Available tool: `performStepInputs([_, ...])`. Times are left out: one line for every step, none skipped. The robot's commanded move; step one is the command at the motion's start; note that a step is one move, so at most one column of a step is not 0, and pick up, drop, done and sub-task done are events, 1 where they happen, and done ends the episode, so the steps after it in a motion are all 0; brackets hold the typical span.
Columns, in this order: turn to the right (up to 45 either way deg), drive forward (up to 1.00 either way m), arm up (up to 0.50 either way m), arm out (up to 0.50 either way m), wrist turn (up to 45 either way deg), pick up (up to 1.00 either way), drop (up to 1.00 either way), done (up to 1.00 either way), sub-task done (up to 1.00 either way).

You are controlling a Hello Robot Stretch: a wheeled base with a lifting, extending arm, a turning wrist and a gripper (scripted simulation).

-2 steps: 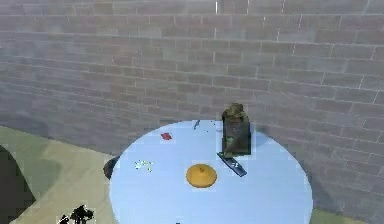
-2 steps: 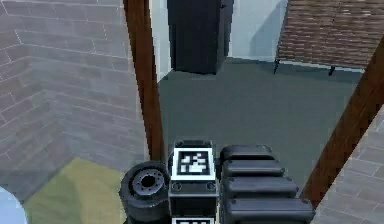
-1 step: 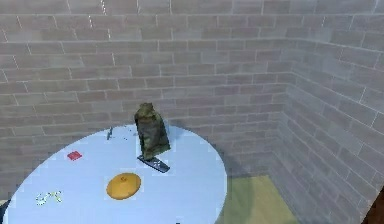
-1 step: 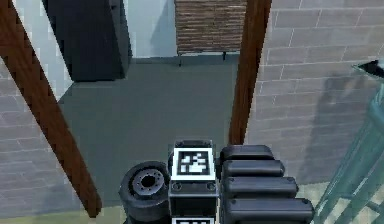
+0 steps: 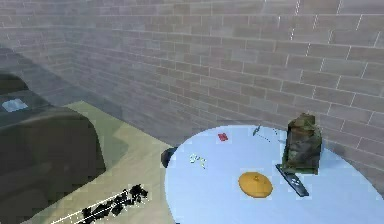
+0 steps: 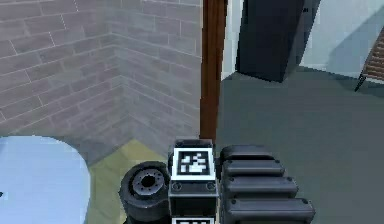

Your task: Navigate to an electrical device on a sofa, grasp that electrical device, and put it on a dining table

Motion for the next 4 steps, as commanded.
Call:
performStepInputs([-12.0,0.0,0.0,0.0,0.0,0.0,0.0,0.0,0.0])
performStepInputs([0.0,0.2,0.0,0.0,0.0,0.0,0.0,0.0,0.0])
performStepInputs([45.0,0.0,0.0,0.0,0.0,0.0,0.0,0.0,0.0])
performStepInputs([45.0,0.0,0.0,0.0,0.0,0.0,0.0,0.0,0.0])
